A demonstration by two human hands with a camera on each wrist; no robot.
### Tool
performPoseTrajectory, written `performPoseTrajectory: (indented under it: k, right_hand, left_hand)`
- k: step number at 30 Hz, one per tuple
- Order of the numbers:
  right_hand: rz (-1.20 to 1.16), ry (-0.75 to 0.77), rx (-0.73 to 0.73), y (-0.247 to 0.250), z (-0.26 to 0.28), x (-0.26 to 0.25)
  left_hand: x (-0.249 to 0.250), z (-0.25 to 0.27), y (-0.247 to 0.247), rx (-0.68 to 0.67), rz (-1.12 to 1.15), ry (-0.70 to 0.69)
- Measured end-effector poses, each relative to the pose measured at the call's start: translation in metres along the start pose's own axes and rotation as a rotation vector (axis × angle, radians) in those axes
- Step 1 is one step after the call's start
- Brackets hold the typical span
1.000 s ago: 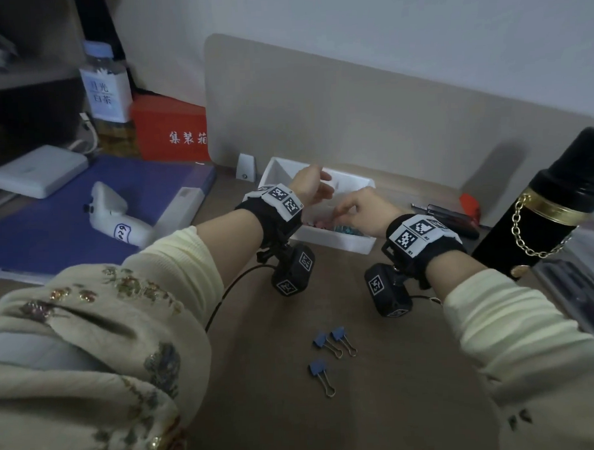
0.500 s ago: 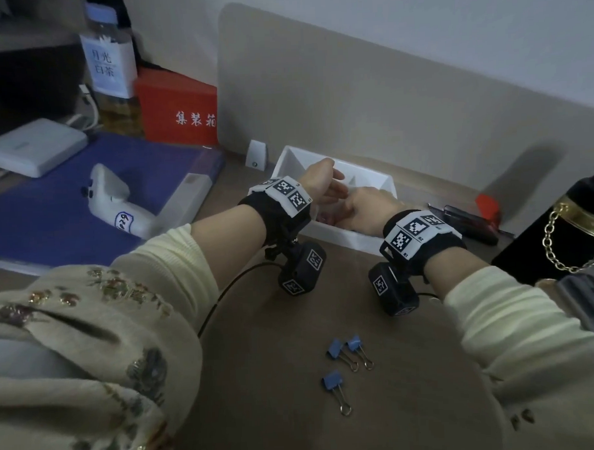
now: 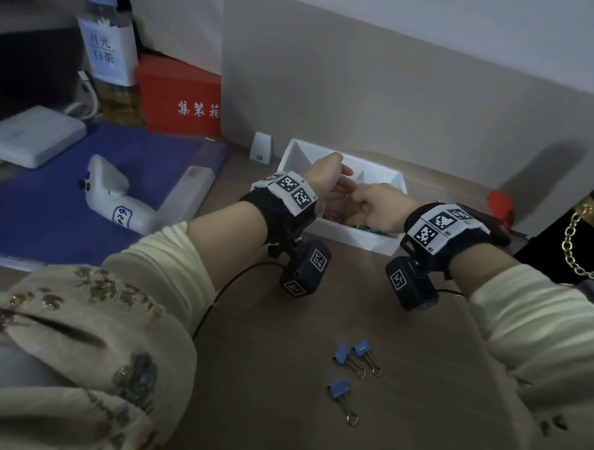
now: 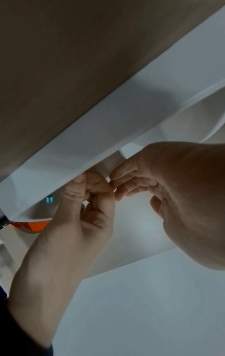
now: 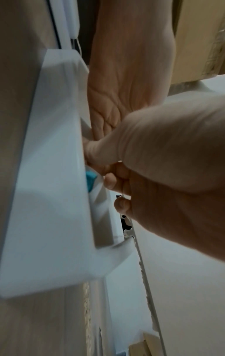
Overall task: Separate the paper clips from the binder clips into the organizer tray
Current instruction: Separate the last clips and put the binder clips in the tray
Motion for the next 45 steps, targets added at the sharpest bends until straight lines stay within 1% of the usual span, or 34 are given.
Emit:
performPoseTrajectory:
  k: [5, 7, 11, 14, 19, 25, 28, 30, 32, 34, 35, 36, 38, 40, 45]
  right_hand:
    - [0.015, 0.110, -0.018, 0.001, 0.001, -0.002]
    - [0.028, 0.129, -0.034, 0.002, 0.002, -0.002]
    - [0.074, 0.111, -0.052, 0.003, 0.000, -0.002]
    - [0.038, 0.085, -0.046, 0.003, 0.000, 0.000]
    - [0.028, 0.087, -0.029, 0.001, -0.002, 0.002]
    - [-0.160, 0.008, 0.094, 0.002, -0.003, 0.008]
    - [-0.273, -0.021, 0.135, 0.004, -0.003, 0.012]
    - [-0.344, -0.038, 0.190, 0.010, -0.002, 0.014]
    - [-0.318, -0.056, 0.301, 0.018, -0.001, 0.019]
    - [-0.219, -0.121, 0.422, 0.022, 0.001, 0.025]
    - [-0.181, -0.166, 0.452, 0.022, 0.002, 0.028]
    - [-0.153, -0.214, 0.446, 0.020, 0.003, 0.030]
    - [-0.090, -0.264, 0.370, 0.017, 0.007, 0.030]
    - [-0.081, -0.264, 0.319, 0.017, 0.014, 0.027]
    - [-0.112, -0.229, 0.322, 0.029, 0.037, 0.022]
  left_hand:
    - [0.001, 0.001, 0.000, 0.005, 0.002, 0.002]
    - [0.000, 0.001, 0.000, 0.004, 0.003, 0.000]
    - [0.000, 0.002, 0.001, 0.010, 0.004, 0.002]
    - [0.000, 0.001, 0.001, 0.010, 0.008, 0.006]
    - [0.000, 0.002, 0.001, 0.013, 0.016, 0.006]
    - [0.001, 0.003, 0.000, 0.009, 0.003, 0.005]
    - [0.001, 0.004, 0.001, 0.012, 0.022, 0.012]
    - [0.001, 0.003, 0.001, 0.020, 0.043, 0.021]
    - [0.001, 0.005, 0.000, 0.037, 0.054, 0.020]
    - [0.000, 0.007, -0.004, 0.056, 0.035, -0.003]
    - [-0.001, 0.008, -0.006, 0.062, 0.018, -0.016]
    - [-0.002, 0.009, -0.007, 0.066, 0.003, -0.024]
    - [-0.001, 0.012, -0.008, 0.072, -0.011, -0.032]
    - [-0.001, 0.016, -0.007, 0.076, -0.018, -0.037]
    - [0.001, 0.030, -0.006, 0.089, -0.035, -0.025]
Point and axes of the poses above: each hand's wrist, its own z-axis away from the middle knuckle, its own y-axis out of the back of the hand, x = y × z, the point moved 1 cm from there along -z, towards the middle knuckle, and after that the axes turned 11 degrees about x, right-handed, at the moved point
